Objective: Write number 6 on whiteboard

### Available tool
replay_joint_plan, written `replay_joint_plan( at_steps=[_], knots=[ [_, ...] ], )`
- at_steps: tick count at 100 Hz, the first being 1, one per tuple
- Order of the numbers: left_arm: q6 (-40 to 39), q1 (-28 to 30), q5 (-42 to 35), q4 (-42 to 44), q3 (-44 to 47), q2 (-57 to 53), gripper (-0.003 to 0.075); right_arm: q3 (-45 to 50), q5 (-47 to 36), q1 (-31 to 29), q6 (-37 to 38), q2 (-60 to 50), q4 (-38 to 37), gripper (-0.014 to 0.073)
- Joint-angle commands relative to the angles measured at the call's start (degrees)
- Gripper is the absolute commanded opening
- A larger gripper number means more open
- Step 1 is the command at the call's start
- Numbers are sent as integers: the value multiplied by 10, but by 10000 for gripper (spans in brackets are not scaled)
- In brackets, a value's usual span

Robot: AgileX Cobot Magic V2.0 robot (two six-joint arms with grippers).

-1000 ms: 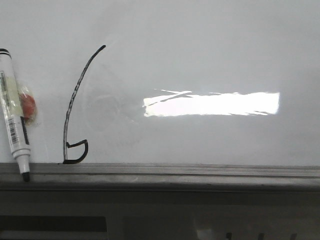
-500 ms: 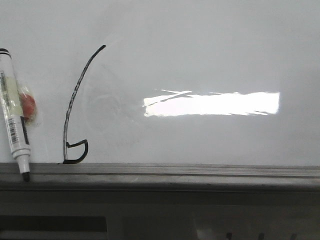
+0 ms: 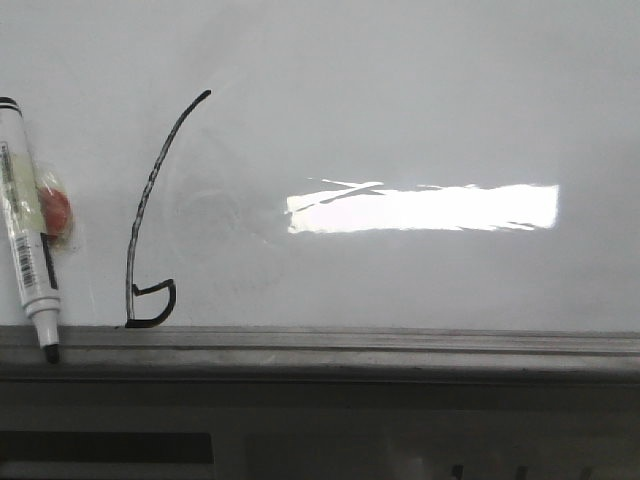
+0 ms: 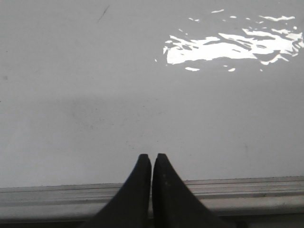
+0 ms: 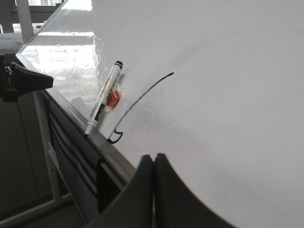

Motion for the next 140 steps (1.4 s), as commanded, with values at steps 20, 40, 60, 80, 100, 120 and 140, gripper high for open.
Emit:
replay_joint_plan(
  at_steps=[20, 40, 60, 80, 100, 120, 140],
  knots=[
    [-6, 1, -36, -7, 14, -17, -20, -15, -42, -22, -4, -1, -4, -64],
    [-6, 1, -36, -7, 13, -17, -20, -15, -43, -121, -4, -1, 0, -64],
    [-6, 1, -36, -7, 13, -17, -20, 9, -77, -252, -4, -7, 0, -64],
    [-6, 1, -36, -7, 13, -17, -20, 64, -104, -352, 29, -36, -4, -64],
    [-6, 1, -36, -7, 13, -17, -20, 67, 4, -430, 29, -69, -4, -64],
    [-6, 1, -36, -7, 13, -17, -20, 67, 157, -473, 29, -178, -4, -64],
    [-6, 1, -40, -9, 13, -17, -20, 67, 274, -487, 28, -218, -5, -64]
  ],
)
